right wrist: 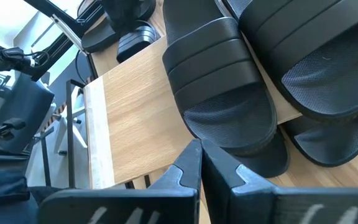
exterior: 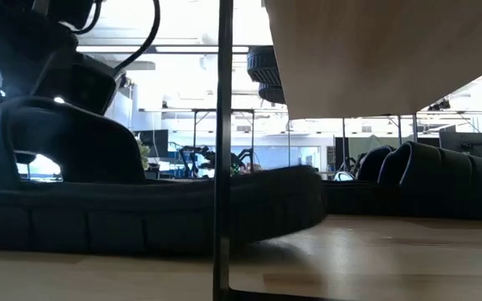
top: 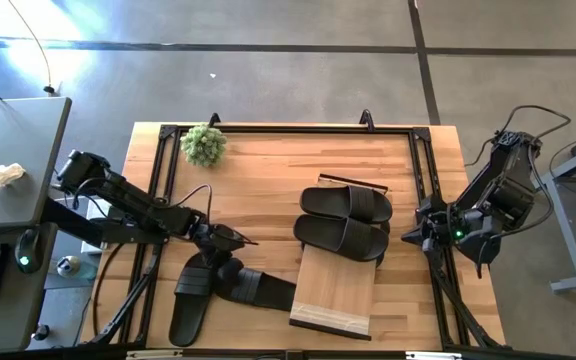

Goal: Pick and place slides into the shelf
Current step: Put the right black slide under the shelf

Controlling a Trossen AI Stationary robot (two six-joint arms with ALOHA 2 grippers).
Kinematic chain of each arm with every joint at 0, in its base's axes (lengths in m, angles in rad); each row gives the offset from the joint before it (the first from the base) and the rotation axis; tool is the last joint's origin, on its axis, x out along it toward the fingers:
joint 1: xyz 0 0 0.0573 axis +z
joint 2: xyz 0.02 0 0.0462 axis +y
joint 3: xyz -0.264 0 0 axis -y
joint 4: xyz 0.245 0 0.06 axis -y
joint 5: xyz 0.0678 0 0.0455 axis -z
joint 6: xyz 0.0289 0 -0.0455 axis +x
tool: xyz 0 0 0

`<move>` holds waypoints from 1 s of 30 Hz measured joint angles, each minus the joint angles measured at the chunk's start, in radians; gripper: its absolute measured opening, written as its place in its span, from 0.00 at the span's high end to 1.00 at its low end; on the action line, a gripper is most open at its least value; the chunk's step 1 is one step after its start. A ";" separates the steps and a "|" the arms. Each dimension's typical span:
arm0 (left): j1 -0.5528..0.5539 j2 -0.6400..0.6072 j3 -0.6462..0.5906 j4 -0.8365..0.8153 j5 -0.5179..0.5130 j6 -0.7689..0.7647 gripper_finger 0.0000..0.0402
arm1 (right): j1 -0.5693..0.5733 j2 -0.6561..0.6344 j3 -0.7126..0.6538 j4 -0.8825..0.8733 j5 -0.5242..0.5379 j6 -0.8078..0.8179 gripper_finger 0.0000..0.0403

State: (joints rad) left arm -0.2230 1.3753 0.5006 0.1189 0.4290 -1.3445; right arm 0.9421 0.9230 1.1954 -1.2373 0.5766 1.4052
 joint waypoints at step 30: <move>0.000 0.070 0.003 0.066 -0.099 0.009 0.56 | 0.000 0.000 0.000 0.000 0.004 0.007 1.00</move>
State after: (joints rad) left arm -0.2234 1.4456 0.5034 0.1844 0.3303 -1.3354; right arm 0.9424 0.9226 1.1954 -1.2369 0.5801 1.4124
